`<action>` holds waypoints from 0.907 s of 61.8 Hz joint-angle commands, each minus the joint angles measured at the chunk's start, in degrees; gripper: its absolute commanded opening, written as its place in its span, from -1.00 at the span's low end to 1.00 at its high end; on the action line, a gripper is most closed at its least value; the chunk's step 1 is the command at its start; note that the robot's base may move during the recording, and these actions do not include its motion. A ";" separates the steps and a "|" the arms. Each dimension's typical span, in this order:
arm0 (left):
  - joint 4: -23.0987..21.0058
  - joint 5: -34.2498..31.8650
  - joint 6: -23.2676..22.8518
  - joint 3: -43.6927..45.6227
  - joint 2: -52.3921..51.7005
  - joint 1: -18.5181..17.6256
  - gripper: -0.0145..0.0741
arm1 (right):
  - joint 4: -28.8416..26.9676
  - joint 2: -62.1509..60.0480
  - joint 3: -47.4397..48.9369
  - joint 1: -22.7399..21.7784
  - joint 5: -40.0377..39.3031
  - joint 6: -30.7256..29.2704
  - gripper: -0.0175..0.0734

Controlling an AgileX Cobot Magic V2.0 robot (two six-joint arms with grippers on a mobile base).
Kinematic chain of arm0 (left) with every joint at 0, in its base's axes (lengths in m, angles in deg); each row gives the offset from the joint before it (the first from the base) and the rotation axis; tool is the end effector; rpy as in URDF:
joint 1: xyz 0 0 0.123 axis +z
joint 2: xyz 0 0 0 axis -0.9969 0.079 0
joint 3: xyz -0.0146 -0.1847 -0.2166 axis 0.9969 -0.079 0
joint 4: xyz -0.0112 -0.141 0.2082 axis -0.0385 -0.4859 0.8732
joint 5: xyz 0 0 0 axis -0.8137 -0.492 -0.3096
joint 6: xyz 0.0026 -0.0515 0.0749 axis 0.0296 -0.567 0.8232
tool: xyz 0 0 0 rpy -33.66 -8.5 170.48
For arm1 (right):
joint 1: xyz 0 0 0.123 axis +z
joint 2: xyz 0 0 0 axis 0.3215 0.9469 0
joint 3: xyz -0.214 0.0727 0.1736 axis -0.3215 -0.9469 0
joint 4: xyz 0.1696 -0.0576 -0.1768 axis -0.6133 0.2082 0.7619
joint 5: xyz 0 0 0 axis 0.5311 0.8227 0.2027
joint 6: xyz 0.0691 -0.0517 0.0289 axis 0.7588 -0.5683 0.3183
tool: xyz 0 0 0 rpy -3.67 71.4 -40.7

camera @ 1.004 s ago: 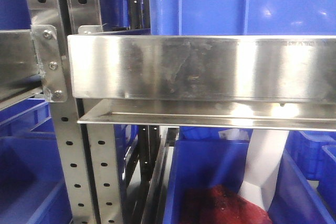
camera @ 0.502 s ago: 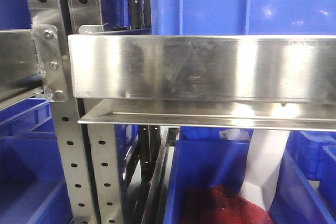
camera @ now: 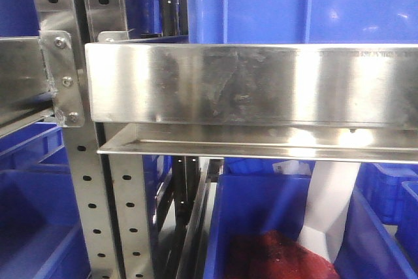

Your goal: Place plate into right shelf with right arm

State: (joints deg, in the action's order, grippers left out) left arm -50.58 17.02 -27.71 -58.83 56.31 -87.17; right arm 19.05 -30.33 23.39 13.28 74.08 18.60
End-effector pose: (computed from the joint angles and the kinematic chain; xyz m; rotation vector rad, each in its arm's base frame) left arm 0.0558 -0.0048 0.1869 0.0977 1.6740 -0.0094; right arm 0.0565 -0.0055 0.1985 0.1332 1.5641 -0.0181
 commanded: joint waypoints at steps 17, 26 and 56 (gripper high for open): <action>-0.45 -4.79 -0.16 -0.45 -0.40 -0.09 -0.78 | 0.54 -0.77 0.23 0.15 -5.78 0.05 -0.55; -0.45 -4.79 -0.16 -0.45 -0.40 -0.09 -0.78 | 0.54 -0.77 0.23 0.15 -5.78 0.05 -0.55; -0.45 -4.79 -0.16 -0.45 -0.40 -0.09 -0.78 | 0.54 -0.77 0.23 0.15 -5.78 0.05 -0.55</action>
State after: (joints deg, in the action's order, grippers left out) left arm -50.58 17.02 -27.71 -58.83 56.31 -87.17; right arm 19.05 -30.33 23.39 13.48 74.08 18.73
